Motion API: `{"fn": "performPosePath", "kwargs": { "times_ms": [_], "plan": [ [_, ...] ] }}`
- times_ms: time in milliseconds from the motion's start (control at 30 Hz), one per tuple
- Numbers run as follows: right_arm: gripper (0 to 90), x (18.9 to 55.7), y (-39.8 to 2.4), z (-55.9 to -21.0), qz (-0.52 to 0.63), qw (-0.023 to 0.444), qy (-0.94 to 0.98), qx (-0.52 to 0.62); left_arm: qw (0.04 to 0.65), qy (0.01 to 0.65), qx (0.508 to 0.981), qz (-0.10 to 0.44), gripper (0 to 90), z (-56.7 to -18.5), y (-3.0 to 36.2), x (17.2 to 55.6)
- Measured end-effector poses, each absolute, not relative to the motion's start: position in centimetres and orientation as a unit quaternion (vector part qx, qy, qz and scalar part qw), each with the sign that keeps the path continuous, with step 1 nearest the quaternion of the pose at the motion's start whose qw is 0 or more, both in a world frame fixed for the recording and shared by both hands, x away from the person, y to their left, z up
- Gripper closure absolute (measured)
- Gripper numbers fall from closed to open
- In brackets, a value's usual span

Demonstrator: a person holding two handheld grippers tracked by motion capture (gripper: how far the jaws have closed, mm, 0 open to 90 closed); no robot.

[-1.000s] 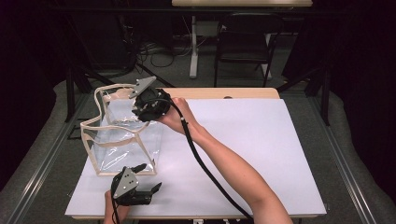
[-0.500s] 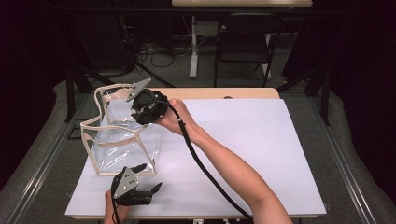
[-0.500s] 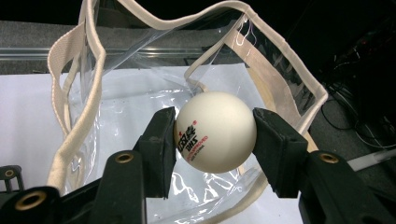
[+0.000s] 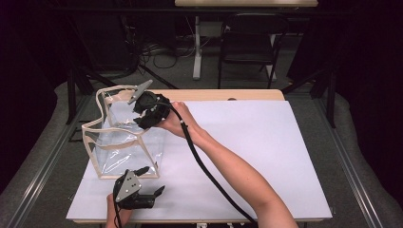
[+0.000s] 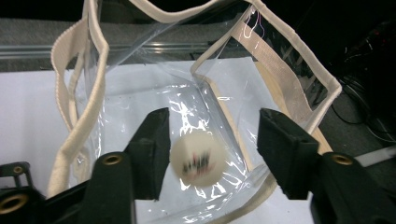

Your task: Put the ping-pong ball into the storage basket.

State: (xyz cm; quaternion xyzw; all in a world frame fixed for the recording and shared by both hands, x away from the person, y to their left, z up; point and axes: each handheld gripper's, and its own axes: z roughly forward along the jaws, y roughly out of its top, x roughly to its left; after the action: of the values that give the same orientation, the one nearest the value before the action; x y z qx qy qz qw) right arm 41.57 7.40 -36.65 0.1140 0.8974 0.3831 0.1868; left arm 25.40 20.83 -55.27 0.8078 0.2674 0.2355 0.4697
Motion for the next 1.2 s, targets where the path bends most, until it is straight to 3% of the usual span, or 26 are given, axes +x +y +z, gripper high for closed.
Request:
{"fn": "performPosePath", "kwargs": {
  "times_ms": [233,400,1200],
  "plan": [
    [24.2,41.6,5.9,-35.8,0.412,0.174,0.885,0.132,0.469,0.267,0.808,0.235,16.0,-55.2,20.8,25.4],
    [15.6,41.6,4.2,-35.1,0.435,0.169,0.873,0.141,0.47,0.268,0.807,0.235,16.0,-55.3,20.7,25.4],
    [7.4,40.5,-2.0,-34.8,0.449,0.181,0.862,0.154,0.466,0.271,0.808,0.238,16.0,-55.1,20.8,25.1]
  ]
}}
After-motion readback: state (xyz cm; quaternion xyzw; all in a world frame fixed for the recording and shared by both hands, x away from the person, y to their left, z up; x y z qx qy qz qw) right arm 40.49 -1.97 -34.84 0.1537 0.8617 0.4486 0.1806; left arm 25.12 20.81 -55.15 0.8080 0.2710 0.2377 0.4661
